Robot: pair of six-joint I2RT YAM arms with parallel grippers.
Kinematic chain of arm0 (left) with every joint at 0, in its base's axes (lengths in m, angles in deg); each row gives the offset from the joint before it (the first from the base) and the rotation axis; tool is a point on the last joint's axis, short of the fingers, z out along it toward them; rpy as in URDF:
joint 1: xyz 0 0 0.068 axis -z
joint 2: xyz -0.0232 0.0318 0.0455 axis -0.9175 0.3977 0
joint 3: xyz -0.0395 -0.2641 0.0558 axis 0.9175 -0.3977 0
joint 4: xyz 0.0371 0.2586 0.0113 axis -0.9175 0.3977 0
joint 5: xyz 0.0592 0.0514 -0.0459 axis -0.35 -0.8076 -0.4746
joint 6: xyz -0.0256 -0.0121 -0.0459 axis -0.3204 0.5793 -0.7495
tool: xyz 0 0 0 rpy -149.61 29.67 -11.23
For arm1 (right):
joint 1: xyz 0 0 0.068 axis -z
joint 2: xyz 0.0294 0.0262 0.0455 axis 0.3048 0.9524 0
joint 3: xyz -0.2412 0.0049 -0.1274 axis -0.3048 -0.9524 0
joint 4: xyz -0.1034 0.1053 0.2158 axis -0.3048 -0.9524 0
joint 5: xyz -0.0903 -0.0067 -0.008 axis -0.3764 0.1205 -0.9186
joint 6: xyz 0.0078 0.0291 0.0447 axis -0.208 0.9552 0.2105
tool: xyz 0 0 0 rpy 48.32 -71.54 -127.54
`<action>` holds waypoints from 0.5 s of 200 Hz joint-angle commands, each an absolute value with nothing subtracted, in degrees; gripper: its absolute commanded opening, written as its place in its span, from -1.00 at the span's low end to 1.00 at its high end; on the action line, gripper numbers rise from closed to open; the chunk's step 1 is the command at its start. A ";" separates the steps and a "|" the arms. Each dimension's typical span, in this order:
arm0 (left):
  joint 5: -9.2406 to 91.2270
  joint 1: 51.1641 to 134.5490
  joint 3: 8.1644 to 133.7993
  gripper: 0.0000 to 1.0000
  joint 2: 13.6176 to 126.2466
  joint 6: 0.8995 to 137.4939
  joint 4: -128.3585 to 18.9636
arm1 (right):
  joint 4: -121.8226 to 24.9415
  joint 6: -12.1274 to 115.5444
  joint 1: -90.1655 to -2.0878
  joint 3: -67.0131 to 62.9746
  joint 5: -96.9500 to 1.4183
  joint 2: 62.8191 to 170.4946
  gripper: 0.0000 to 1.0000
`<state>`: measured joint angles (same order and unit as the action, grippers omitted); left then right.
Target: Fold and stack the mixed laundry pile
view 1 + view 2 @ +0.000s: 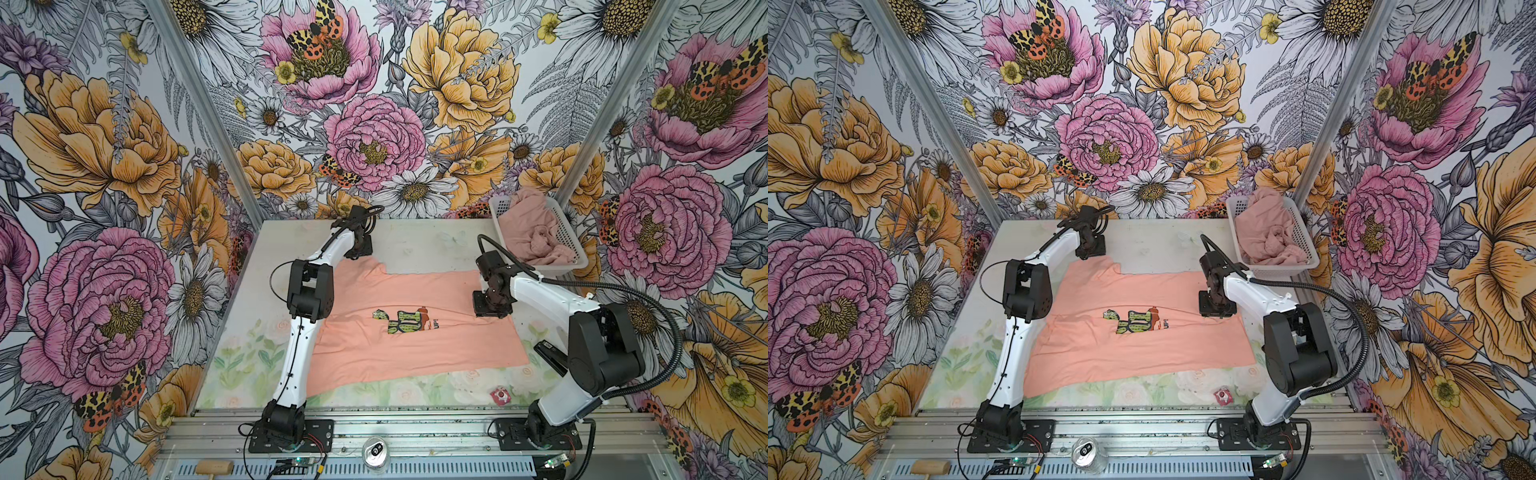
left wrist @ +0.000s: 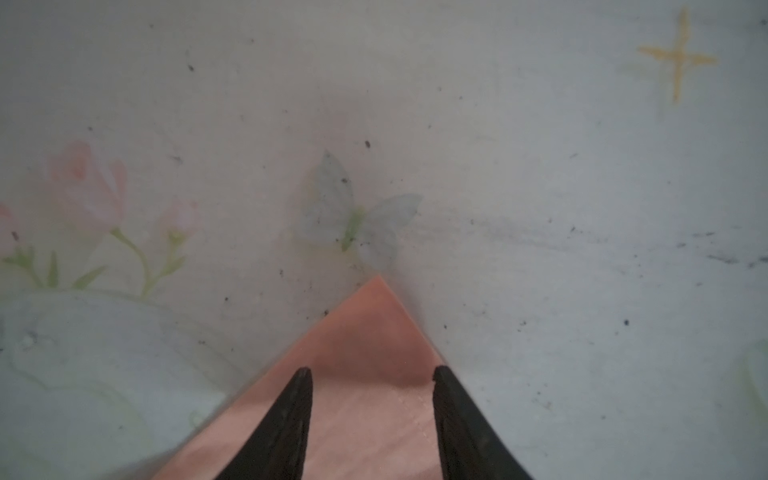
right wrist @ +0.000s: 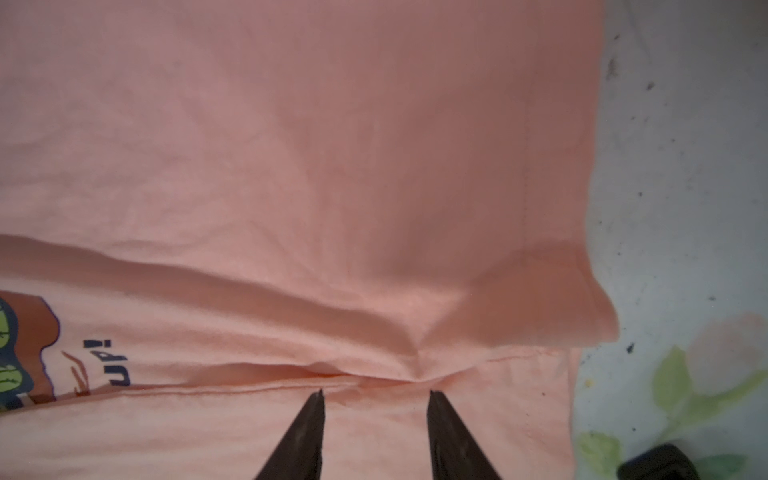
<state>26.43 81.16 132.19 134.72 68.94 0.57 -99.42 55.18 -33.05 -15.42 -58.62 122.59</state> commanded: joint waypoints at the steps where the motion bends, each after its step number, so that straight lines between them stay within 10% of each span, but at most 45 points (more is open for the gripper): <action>1: 24.94 80.47 135.95 -0.01 135.19 70.45 1.24 | -99.13 55.50 -32.60 -15.66 -58.63 120.74 -0.15; 71: 25.65 80.87 142.05 -0.07 140.75 70.31 4.61 | -98.86 55.72 -32.61 -15.52 -58.13 120.92 -0.17; 100: 23.58 81.24 141.99 -0.44 141.81 70.43 6.71 | -98.78 56.18 -32.66 -15.47 -58.17 120.64 -0.18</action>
